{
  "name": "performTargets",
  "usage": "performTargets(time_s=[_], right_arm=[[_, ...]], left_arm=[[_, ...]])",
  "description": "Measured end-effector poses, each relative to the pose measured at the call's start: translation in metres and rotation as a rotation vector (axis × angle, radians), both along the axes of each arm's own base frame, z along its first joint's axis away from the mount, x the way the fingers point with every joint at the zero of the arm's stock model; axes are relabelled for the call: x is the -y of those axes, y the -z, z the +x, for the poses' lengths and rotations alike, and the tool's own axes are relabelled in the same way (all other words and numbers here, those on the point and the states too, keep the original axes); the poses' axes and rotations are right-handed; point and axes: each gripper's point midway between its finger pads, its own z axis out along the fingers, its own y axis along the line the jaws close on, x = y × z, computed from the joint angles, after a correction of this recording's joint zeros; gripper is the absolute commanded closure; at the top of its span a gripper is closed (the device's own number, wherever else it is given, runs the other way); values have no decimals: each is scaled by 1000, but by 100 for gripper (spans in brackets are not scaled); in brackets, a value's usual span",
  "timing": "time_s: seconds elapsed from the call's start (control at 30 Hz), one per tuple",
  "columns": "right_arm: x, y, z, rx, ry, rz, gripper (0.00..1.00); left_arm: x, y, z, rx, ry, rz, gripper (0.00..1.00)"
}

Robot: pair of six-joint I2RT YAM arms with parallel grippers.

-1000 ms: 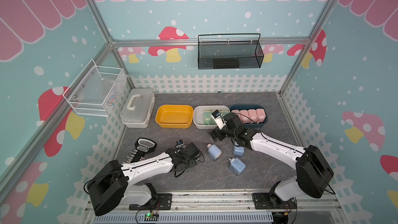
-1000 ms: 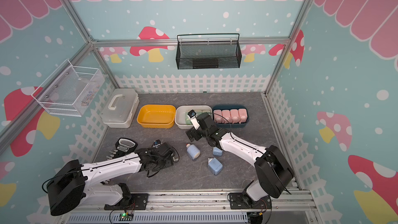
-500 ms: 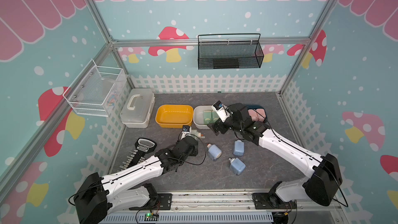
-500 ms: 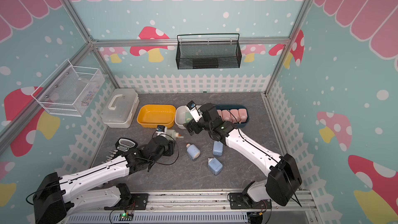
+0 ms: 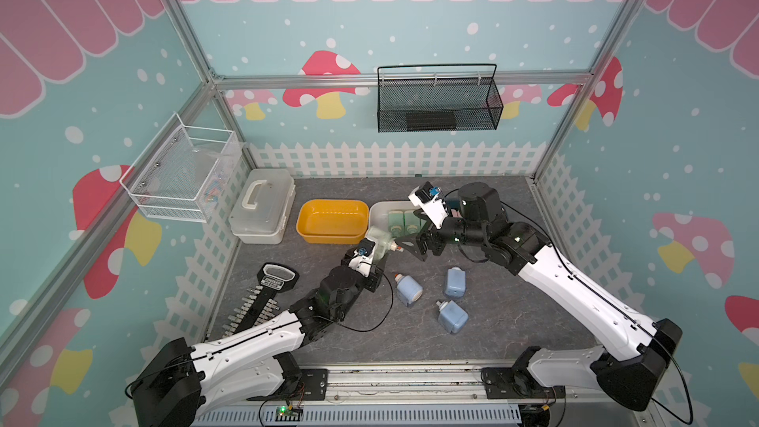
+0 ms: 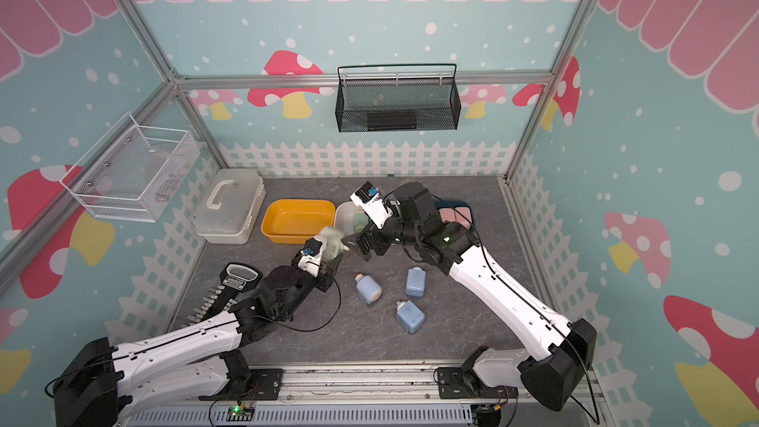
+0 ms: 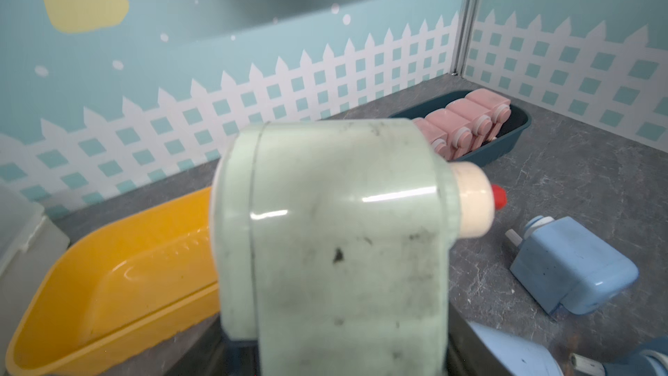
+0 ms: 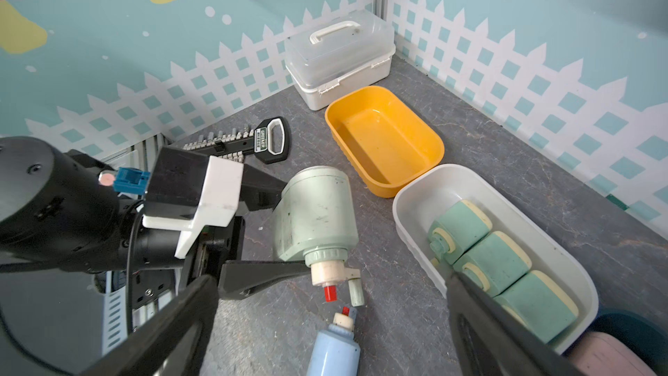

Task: Place the pencil sharpeners by color into the storage box
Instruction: Pick up the pencil sharpener from the center of the board.

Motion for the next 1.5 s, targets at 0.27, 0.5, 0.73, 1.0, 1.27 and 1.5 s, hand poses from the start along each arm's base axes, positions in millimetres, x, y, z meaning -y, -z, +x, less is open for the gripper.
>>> performTargets(time_s=[0.27, 0.5, 0.73, 1.0, 1.27, 1.5], right_arm=[[-7, -15, -12, -145, -48, -12, 8], [-13, -1, -20, -262, -95, -45, 17], [-18, 17, -23, -308, -142, -83, 23], [-26, 21, -22, -349, -171, -82, 34], [-24, 18, -20, -353, -161, -80, 45], [-23, 19, -20, -357, -162, -80, 39]], left_arm=[[18, -23, -7, 237, 125, 73, 100], [27, -44, -14, 342, 185, 59, 100], [32, -52, -23, 366, 240, 41, 100], [33, -55, -28, 383, 265, 57, 100], [35, -51, -29, 395, 280, 105, 100], [36, -51, -29, 389, 283, 118, 100]])
